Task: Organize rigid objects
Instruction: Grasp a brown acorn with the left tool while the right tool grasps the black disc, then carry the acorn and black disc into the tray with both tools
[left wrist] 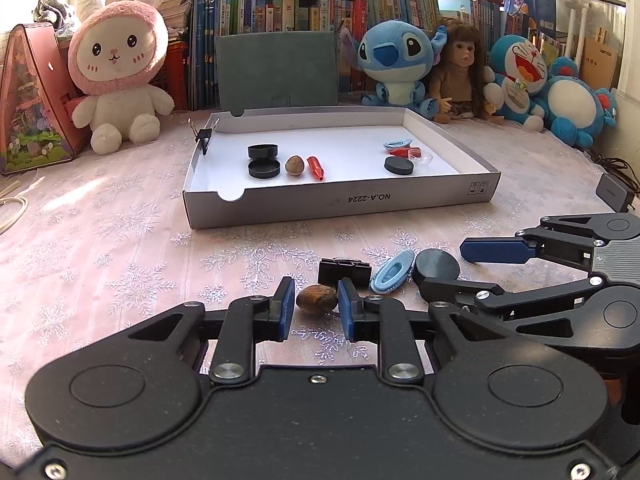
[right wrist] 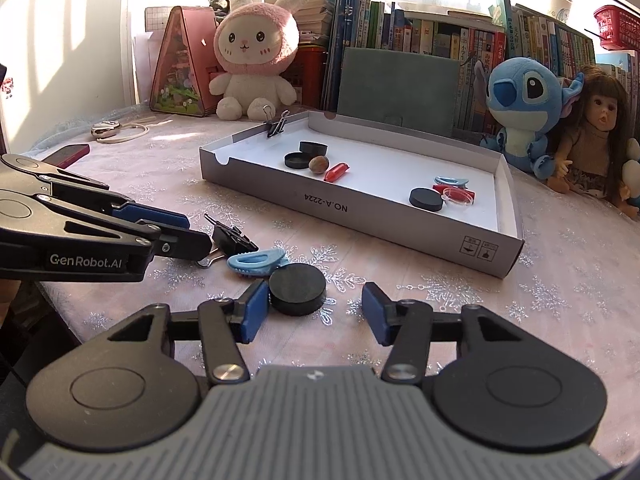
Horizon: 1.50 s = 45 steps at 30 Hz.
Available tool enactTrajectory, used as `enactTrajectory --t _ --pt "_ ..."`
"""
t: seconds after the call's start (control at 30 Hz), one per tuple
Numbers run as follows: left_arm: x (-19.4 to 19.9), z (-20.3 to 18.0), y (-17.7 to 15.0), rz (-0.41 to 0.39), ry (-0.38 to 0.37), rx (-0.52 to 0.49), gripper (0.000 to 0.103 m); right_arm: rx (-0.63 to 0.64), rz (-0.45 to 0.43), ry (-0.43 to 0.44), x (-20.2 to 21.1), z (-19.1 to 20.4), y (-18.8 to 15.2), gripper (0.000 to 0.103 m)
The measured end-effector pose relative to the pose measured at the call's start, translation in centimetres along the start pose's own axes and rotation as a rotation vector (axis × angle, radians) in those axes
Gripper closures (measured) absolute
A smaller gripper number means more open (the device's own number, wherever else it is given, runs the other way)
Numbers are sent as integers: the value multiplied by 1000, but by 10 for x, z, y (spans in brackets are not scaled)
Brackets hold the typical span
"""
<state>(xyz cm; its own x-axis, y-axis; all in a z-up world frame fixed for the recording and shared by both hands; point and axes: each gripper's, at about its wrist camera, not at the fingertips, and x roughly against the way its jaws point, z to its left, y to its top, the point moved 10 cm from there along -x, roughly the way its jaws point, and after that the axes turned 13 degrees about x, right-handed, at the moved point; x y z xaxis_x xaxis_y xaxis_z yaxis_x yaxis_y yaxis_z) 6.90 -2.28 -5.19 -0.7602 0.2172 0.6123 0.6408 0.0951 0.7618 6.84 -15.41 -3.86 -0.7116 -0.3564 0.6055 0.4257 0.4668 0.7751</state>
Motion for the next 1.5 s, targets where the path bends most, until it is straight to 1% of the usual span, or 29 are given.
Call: enactTrajectory --t 0.1,0.23,0.33,0.43,0.5,0.67,0.83,0.9,1.0,1.1,1.37,1.5 --pt "1 3 -2 8 3 4 81 -13 -2 6 0 1 1 58" --pt "2 4 -7 16 -2 -17 80 -12 -6 14 -1 3 1 61" --pt "1 4 -9 4 13 -43 80 1 -6 10 -1 6 2 62" --pt "0 3 -8 2 15 -43 80 6 -7 11 -1 8 2 63" --pt "-1 2 -9 0 8 -48 81 5 -9 14 -1 10 2 66" --pt "1 -4 -13 -29 24 -98 81 23 -19 15 -1 18 4 66" --pt "4 -3 -9 -14 13 -62 82 7 -26 15 -1 18 6 66" --pt "6 -2 -4 -19 6 -58 82 8 -28 8 1 15 7 66" --pt "11 -1 10 -48 5 -62 82 6 -36 -15 4 7 11 66" --pt "11 -1 31 -65 -8 -37 82 -26 -40 -39 6 -8 18 66" --pt "4 -6 88 -122 -36 -18 82 -125 -37 -118 4 -65 40 66" --pt "-11 -5 125 -129 -71 62 82 -161 -20 -131 -7 -94 51 66"
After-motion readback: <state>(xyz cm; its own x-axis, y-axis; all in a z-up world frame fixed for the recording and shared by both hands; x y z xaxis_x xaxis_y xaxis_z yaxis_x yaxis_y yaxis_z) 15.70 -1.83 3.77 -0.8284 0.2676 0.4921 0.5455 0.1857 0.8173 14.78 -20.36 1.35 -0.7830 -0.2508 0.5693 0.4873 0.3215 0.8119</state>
